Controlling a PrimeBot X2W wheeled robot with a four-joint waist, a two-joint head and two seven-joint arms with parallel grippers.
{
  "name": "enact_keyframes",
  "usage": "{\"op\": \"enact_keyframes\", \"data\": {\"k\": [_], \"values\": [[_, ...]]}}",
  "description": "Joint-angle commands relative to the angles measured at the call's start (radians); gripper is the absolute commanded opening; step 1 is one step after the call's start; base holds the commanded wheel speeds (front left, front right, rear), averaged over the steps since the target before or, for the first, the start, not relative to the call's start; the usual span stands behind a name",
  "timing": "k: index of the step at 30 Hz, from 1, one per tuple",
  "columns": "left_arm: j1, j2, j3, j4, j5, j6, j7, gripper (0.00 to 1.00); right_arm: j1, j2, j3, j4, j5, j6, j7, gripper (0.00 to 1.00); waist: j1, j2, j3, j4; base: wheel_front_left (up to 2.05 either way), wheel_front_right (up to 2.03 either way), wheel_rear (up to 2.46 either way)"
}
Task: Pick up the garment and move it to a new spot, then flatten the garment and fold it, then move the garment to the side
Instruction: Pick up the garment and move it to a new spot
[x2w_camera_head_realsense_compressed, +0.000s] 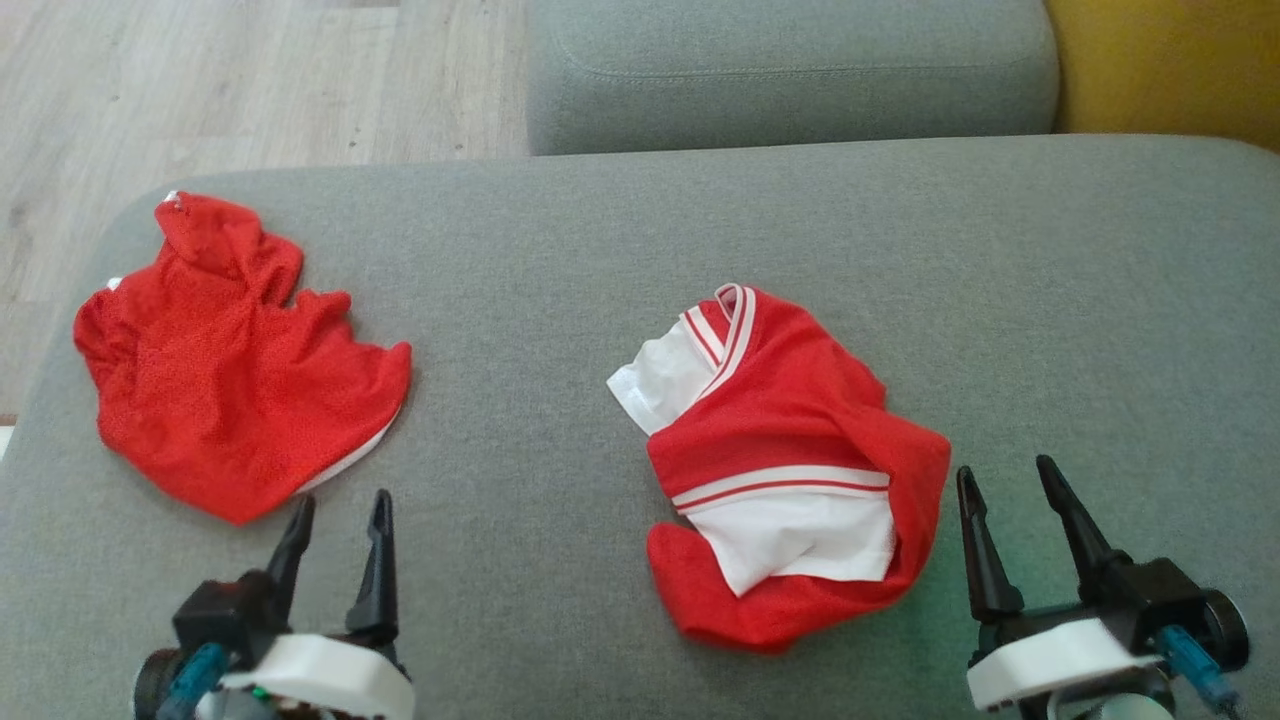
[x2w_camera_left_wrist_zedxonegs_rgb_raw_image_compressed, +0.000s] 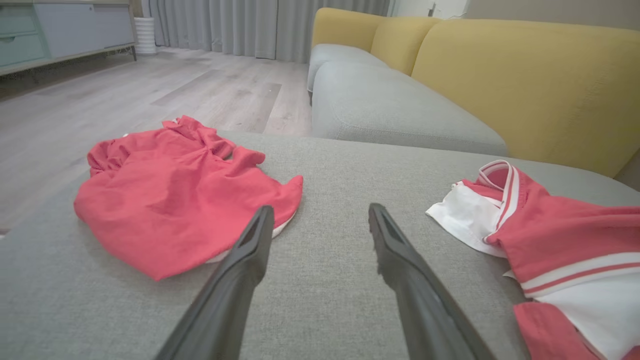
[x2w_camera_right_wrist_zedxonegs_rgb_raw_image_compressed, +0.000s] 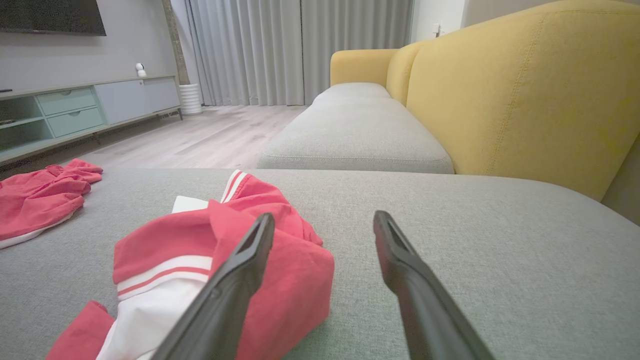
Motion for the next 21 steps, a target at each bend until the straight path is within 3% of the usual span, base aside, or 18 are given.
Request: {"op": "enact_keyframes", "data": {"k": [1, 11, 21], "values": [[-0.034, 0.003, 0.043, -0.038, 0.011, -0.005, -0.012, 1.00, -0.014, -0.005, 0.021, -0.028, -0.007, -0.001, -0.011, 1.00, 0.0000, -0.0001, 0.000, 0.001, 0.00, 0.00, 0.00], [0.008, -0.074, 0.189, -0.042, 0.138, -0.114, -0.012, 1.00, 0.005, -0.005, -0.002, 0.001, 0.011, -0.001, -0.011, 1.00, 0.0000, -0.0001, -0.005, 0.000, 0.00, 0.00, 0.00], [0.013, -0.118, 0.256, -0.023, 0.195, -0.179, -0.012, 1.00, 0.002, -0.005, -0.001, 0.003, 0.020, -0.001, -0.011, 1.00, 0.0000, -0.0001, -0.005, -0.011, 0.00, 0.00, 0.00]]}}
